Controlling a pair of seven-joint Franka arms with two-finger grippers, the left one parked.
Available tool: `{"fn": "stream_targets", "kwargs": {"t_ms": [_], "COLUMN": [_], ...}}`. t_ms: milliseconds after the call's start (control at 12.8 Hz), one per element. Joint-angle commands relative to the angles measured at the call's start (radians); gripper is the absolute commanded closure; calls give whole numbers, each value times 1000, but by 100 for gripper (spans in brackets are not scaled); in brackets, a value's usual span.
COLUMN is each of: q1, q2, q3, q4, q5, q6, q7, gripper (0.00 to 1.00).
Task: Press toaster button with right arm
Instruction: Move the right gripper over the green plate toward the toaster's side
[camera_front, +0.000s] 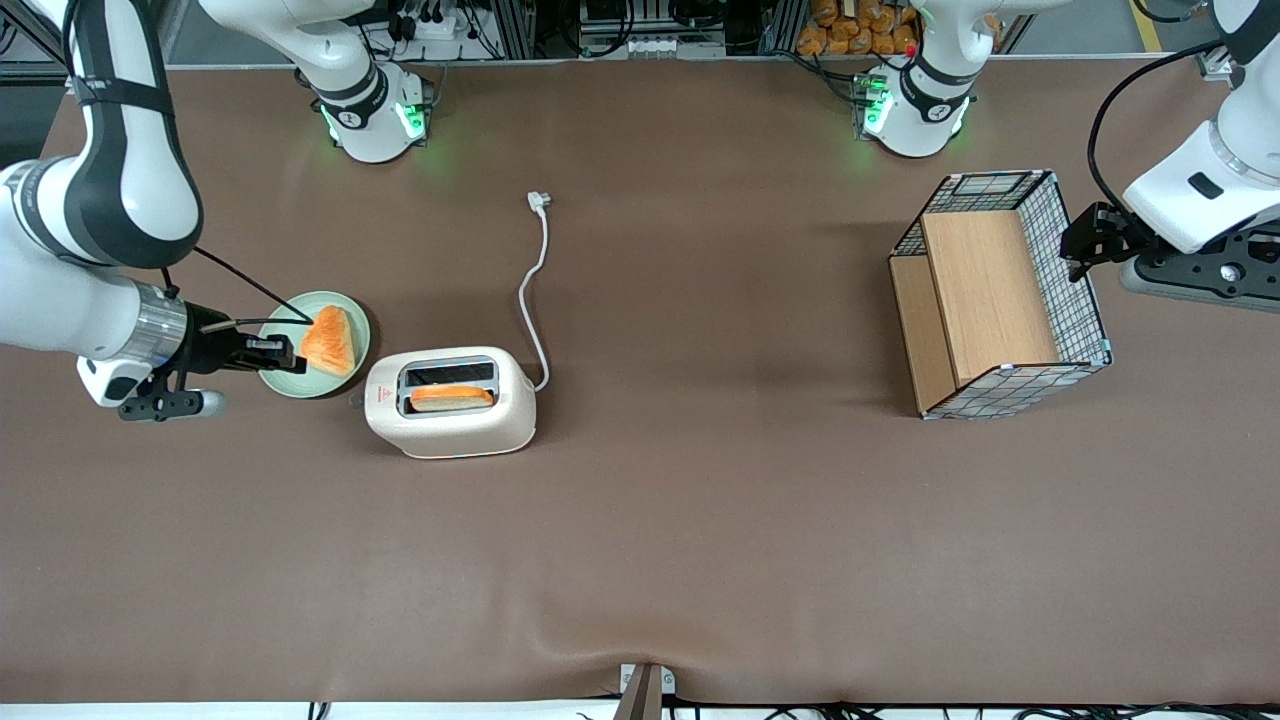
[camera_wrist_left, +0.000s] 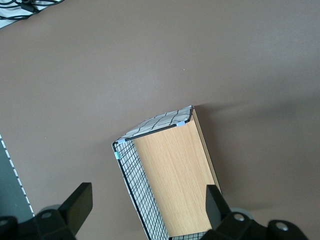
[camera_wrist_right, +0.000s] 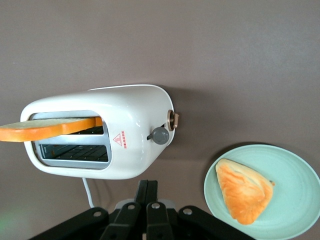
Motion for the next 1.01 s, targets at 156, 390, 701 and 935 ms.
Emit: {"fn": "stream_targets", "kwargs": {"t_ms": [156,390,701,935], "q1": [12,1,-9,-28], "q2": [28,60,99,123], "q3": [-7,-7,-7,-7], "q4": [-66,-66,-66,-66], "q5": [103,162,211,260], "q6": [108,119,136,133], "q7": [-119,-183,-243,-303], "gripper": [100,100,100,100]}}
